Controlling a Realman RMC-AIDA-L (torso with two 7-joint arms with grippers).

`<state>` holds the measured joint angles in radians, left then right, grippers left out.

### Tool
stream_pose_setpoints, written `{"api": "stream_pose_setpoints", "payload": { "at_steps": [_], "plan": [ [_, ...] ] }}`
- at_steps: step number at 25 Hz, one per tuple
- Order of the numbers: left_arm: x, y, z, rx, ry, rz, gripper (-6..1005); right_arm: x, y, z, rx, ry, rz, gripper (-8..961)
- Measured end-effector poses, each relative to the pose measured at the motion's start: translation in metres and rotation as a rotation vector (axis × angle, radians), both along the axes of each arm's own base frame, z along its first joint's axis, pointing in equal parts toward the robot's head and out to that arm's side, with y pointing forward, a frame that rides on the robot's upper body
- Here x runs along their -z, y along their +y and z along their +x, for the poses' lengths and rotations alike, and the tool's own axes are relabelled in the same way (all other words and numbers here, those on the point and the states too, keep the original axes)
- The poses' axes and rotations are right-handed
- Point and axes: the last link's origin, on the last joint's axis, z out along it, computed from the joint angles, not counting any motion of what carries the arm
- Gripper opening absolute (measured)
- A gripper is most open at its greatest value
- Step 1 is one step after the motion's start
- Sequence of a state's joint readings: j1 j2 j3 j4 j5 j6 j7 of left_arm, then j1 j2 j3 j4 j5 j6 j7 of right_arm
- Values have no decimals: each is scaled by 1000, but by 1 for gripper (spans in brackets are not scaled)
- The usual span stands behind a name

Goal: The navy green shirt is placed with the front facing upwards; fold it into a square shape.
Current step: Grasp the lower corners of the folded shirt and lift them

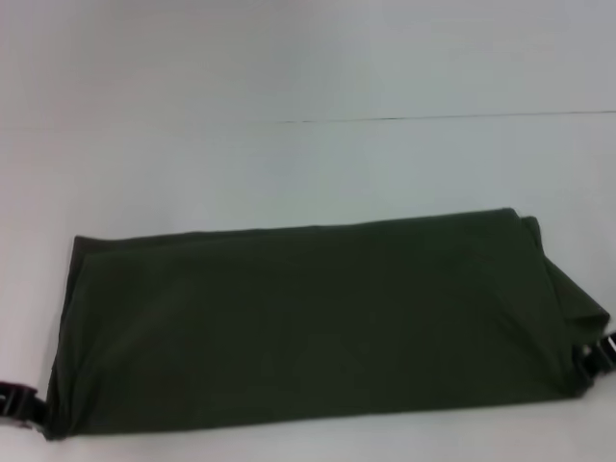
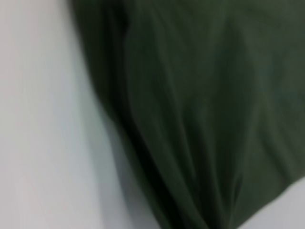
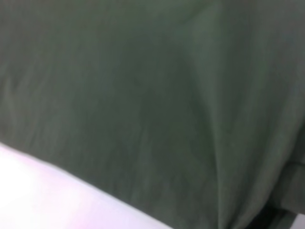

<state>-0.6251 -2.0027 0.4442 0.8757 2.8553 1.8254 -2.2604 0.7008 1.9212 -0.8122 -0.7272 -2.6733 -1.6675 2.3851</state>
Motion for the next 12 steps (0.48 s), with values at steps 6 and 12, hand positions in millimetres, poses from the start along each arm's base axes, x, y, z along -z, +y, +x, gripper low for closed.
{"api": "stream_pose_setpoints", "payload": {
  "at_steps": [6, 12],
  "plan": [
    [2, -12, 11, 17, -34, -125, 40, 5, -15, 0, -36, -13, -127, 12],
    [2, -17, 13, 13, -43, -172, 40, 10, -27, -3, -71, 3, -227, 12]
  ]
}}
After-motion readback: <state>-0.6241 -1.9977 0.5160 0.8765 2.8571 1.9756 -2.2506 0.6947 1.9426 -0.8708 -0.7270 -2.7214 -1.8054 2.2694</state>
